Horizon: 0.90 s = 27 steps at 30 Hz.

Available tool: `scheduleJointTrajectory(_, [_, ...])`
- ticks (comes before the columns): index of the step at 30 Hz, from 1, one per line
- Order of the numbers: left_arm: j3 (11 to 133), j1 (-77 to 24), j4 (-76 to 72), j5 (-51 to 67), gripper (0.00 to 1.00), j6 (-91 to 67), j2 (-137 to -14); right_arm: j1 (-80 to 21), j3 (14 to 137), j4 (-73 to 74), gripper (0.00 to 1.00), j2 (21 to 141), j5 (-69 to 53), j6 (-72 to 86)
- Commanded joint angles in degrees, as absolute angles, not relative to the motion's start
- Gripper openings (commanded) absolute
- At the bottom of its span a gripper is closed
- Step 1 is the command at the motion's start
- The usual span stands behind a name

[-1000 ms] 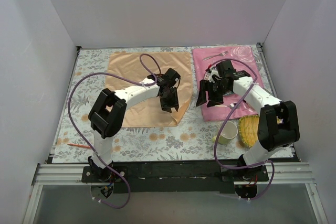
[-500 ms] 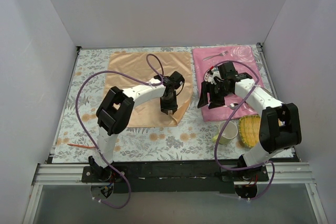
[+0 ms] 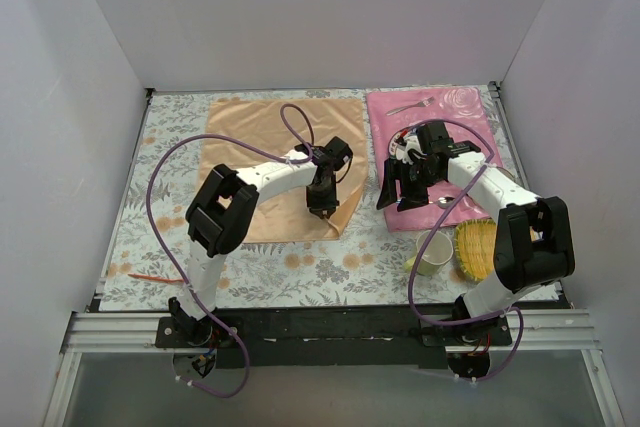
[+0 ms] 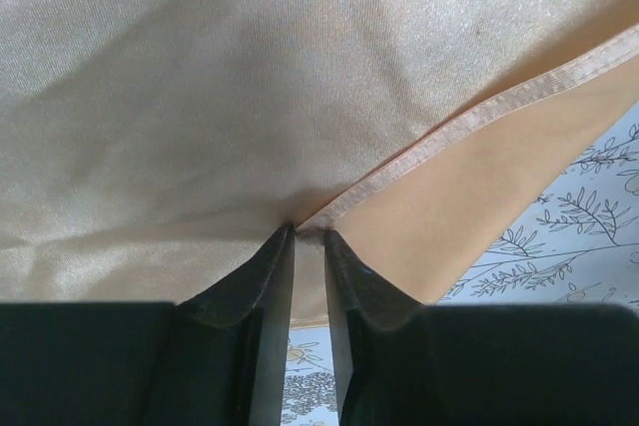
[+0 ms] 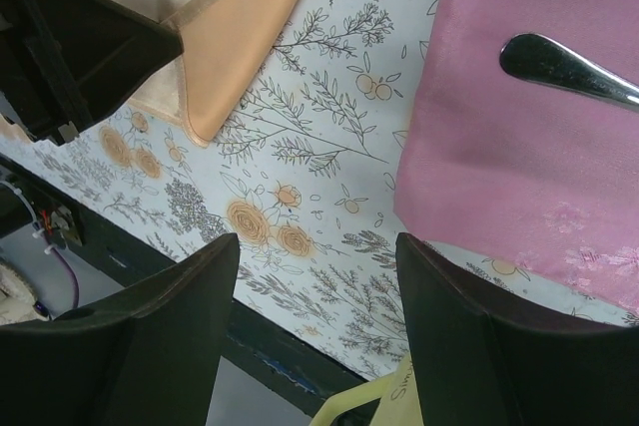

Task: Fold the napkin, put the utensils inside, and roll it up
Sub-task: Flatten the napkin out

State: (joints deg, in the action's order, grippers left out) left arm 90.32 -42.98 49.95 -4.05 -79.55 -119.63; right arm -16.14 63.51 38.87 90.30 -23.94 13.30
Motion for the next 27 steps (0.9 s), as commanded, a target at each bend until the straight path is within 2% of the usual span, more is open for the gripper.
scheduleJointTrajectory(1, [91.84, -43.59, 48.60, -4.57, 0.15, -78.49, -119.09, -15.82, 63.37, 38.06, 0.72, 88.33, -24.96, 12.92])
scheduleJointTrajectory(7, [94.92, -45.00, 50.88, -5.36, 0.09, -78.22, -118.74, -15.82, 63.37, 38.06, 0.72, 88.15, -24.96, 12.83])
scheduleJointTrajectory(12, [96.15, -46.41, 52.04, -5.98, 0.00, -78.31, -117.69, -15.82, 62.93, 38.06, 0.72, 87.98, -25.05, 12.66])
scheduleJointTrajectory(15, [94.58, -46.67, 48.19, -2.65, 0.00, -77.96, -116.63, -15.82, 62.67, 38.23, 0.72, 87.45, -24.18, 12.83])
scheduleJointTrajectory(20, [89.75, -48.86, 37.02, 14.37, 0.00, -79.01, -115.41, -14.77, 62.76, 39.81, 0.72, 85.44, -20.13, 13.53])
scheduleJointTrajectory(24, [89.64, -50.98, 34.00, 16.79, 0.00, -78.40, -113.04, -13.27, 61.96, 40.34, 0.72, 83.68, -18.46, 14.50])
scheduleJointTrajectory(26, [89.04, -50.37, 35.76, 14.69, 0.22, -78.75, -111.10, -12.92, 62.05, 40.87, 0.72, 82.97, -17.06, 14.68])
scheduleJointTrajectory(27, [87.12, -50.10, 35.16, 14.33, 0.28, -78.66, -107.79, -12.83, 62.05, 41.04, 0.72, 82.97, -16.79, 14.50])
